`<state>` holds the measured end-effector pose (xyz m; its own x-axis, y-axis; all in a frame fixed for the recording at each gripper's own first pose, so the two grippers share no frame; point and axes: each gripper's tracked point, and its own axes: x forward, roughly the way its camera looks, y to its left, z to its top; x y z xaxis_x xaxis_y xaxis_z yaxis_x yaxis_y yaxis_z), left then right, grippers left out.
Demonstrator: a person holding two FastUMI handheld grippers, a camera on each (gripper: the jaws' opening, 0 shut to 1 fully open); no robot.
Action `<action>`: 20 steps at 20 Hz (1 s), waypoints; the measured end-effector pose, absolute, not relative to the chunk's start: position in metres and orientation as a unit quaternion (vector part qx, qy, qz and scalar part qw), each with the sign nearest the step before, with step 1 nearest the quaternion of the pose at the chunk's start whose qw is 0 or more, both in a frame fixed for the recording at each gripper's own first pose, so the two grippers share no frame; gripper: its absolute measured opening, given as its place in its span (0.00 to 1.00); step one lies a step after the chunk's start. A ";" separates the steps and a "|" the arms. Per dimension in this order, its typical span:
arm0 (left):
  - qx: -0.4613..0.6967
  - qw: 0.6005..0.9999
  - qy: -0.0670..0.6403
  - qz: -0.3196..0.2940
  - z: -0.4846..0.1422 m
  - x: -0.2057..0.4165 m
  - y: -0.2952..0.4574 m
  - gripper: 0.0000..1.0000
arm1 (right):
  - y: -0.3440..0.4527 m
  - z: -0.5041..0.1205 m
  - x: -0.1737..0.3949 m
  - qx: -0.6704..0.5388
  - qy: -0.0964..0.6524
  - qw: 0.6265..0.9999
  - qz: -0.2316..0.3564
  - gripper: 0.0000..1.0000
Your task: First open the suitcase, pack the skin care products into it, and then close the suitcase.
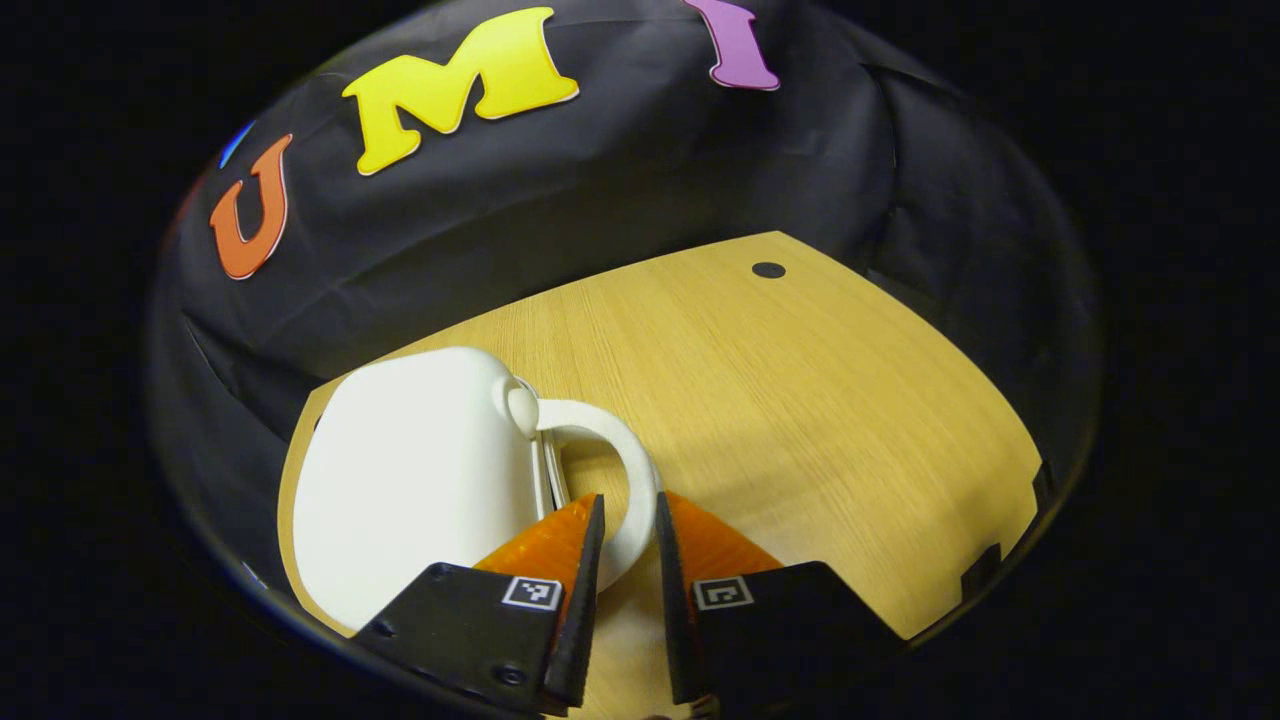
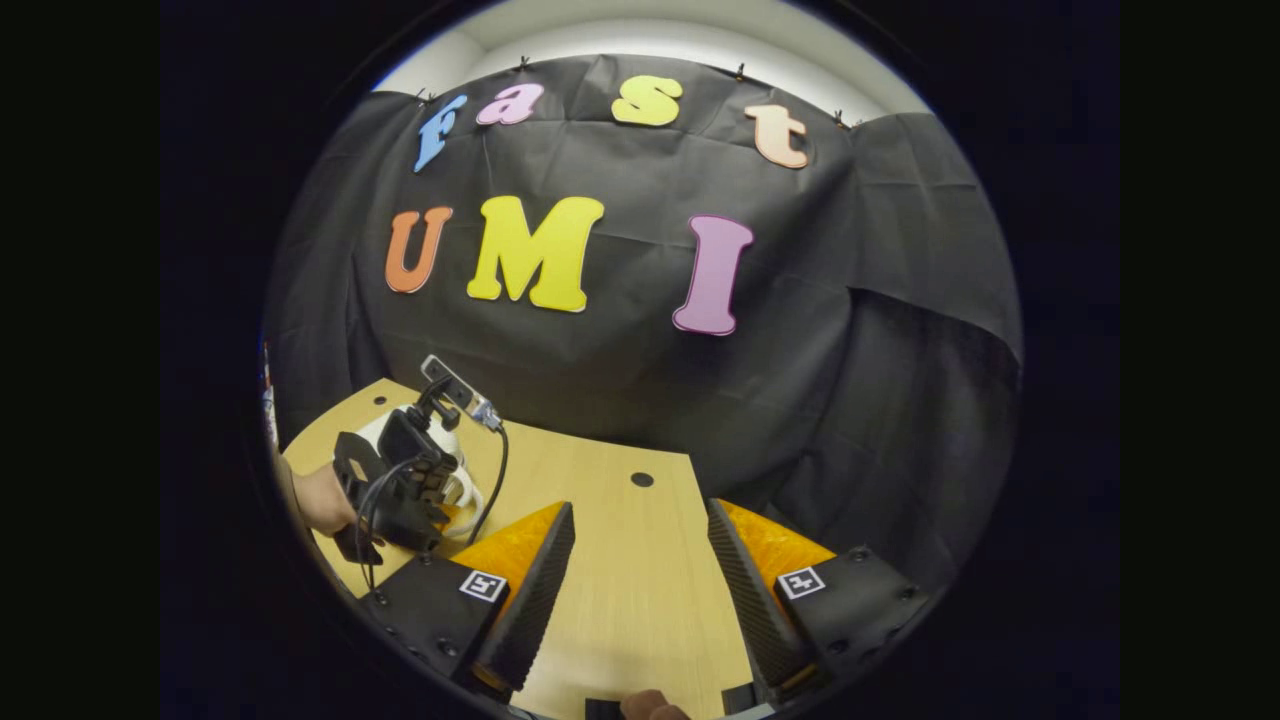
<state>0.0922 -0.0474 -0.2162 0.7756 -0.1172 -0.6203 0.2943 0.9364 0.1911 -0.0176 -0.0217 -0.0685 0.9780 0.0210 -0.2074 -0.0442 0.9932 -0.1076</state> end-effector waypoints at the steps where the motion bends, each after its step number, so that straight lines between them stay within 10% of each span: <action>1: 0.136 0.937 0.303 -0.110 -0.204 0.090 -0.048 0.47 | -0.020 -0.066 -0.016 -0.054 0.100 0.993 0.015 0.79; 9: 0.104 0.982 0.150 -0.052 -0.082 0.066 -0.012 0.92 | 0.011 -0.036 0.008 -0.027 0.069 0.997 0.024 0.79; 20: 0.028 0.999 0.001 0.040 0.031 0.026 0.095 0.94 | 0.113 -0.012 0.033 -0.030 0.044 0.996 0.077 0.79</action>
<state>0.0259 0.0950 0.0308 0.9968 0.0796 0.0001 -0.0794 0.9953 0.0558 0.0332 0.1126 -0.0124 0.9841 0.1514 -0.0929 -0.1567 0.9862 -0.0526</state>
